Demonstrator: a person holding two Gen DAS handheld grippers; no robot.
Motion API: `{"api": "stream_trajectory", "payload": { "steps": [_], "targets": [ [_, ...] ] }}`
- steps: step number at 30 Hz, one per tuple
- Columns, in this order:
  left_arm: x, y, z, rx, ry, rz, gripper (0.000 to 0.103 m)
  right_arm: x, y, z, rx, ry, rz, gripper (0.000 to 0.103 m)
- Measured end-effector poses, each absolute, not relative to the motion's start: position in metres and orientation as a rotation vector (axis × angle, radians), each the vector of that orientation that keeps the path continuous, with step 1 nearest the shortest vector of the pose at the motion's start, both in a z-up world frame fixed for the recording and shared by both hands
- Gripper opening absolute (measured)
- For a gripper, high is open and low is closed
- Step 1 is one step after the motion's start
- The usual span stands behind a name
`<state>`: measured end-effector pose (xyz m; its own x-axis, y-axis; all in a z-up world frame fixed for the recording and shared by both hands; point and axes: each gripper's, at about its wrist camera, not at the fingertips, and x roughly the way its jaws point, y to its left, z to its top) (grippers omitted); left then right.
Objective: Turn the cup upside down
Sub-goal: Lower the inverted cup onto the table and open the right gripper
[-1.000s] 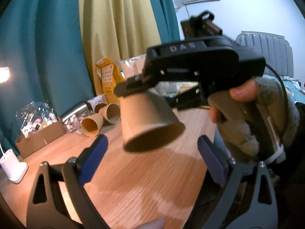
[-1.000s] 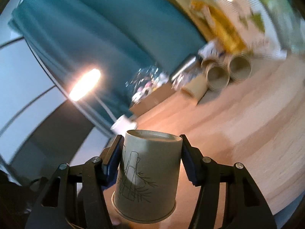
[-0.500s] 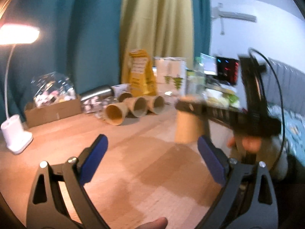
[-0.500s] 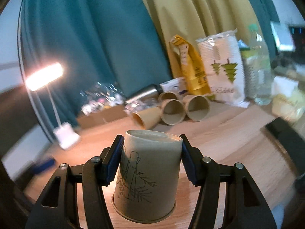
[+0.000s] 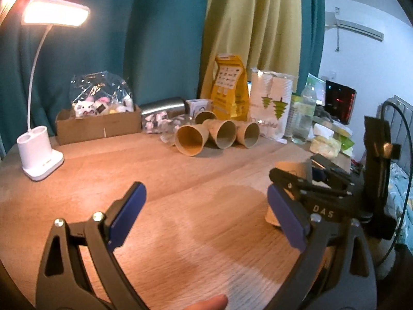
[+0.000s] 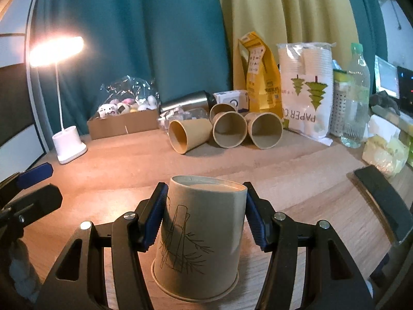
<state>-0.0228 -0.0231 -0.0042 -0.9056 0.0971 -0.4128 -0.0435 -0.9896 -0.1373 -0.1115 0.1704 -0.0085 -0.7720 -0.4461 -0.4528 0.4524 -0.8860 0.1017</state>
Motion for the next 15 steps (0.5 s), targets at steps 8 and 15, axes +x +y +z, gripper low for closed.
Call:
{"api": "stream_trajectory", "payload": {
  "steps": [8,15],
  "targets": [
    [-0.0270,-0.0223,-0.0056,-0.688,-0.194,2.996,0.096,-0.1063,0.1690,-0.0123,0.665,0.033,-2.581,0.061],
    [-0.0298,-0.0224,-0.0064,-0.704,-0.198,2.996,0.096,-0.1039,0.1767,-0.0125,0.679,0.015,-2.606,0.069]
  ]
}}
